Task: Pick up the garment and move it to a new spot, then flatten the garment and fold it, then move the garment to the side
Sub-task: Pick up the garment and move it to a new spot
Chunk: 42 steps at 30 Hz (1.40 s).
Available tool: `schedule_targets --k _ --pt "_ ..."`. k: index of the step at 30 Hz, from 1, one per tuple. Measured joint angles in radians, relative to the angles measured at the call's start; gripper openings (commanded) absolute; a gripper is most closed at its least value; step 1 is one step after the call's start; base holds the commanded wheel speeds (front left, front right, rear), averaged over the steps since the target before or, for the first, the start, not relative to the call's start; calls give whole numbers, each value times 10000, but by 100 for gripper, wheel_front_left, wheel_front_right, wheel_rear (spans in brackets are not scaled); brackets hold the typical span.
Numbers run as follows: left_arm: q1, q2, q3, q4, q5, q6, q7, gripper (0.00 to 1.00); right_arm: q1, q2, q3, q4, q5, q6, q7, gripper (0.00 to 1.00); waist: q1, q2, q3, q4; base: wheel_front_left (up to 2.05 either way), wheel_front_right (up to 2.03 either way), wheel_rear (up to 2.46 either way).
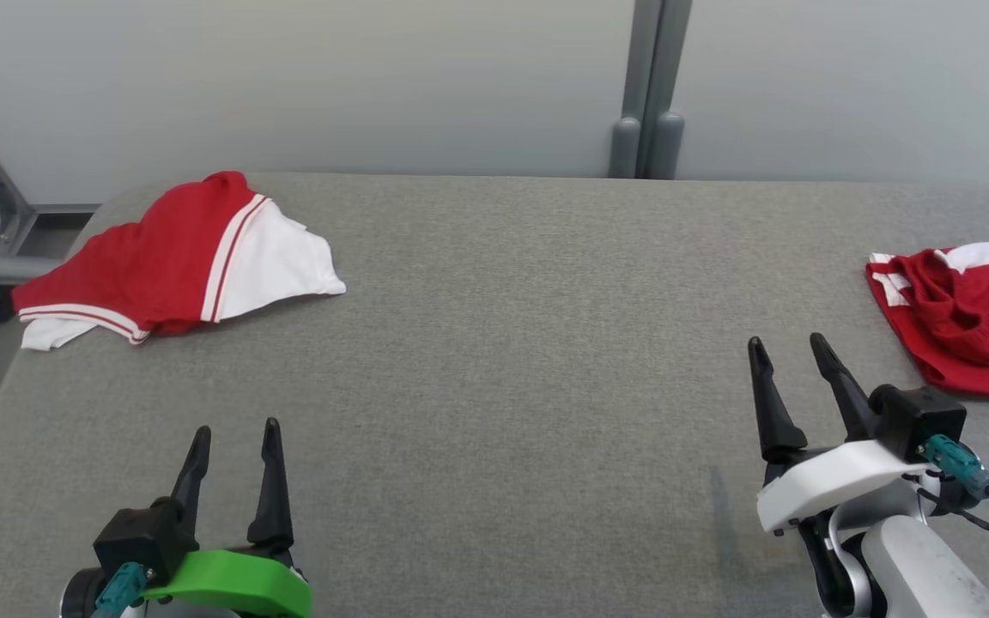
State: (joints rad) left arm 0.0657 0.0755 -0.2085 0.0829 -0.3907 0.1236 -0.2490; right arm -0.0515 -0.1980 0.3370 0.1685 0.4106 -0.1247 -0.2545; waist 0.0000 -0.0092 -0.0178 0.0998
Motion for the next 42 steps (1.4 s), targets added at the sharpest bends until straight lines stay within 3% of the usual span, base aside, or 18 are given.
schedule_targets --k 8,18,21,26,34,42 --pt "76 -29 466 -25 217 2 -27 100 -7 105 449 10 -90 194 0 100 0 0 -61 987 0 0 0" --pt "321 -61 96 25 268 0 -25 100 0 132 318 17 -146 192 0 100 0 0 -105 2301 0 0 0" --pt "400 -82 508 -8 -470 -2 -27 100 -4 286 639 27 -291 190 0 100 0 0 -84 2767 0 0 0" --pt "394 -190 646 -280 -1034 -98 -23 100 -19 276 629 -10 -359 188 92 100 0 0 55 2699 0 0 0" --pt "-619 -192 734 -734 -1066 -186 240 100 -346 -69 495 -416 -604 173 314 100 0 0 587 2189 0 0 0" --pt "-2887 665 1139 -991 -936 -194 1243 100 -1208 -556 173 -1112 -951 163 600 100 0 0 1374 1493 0 0 0"
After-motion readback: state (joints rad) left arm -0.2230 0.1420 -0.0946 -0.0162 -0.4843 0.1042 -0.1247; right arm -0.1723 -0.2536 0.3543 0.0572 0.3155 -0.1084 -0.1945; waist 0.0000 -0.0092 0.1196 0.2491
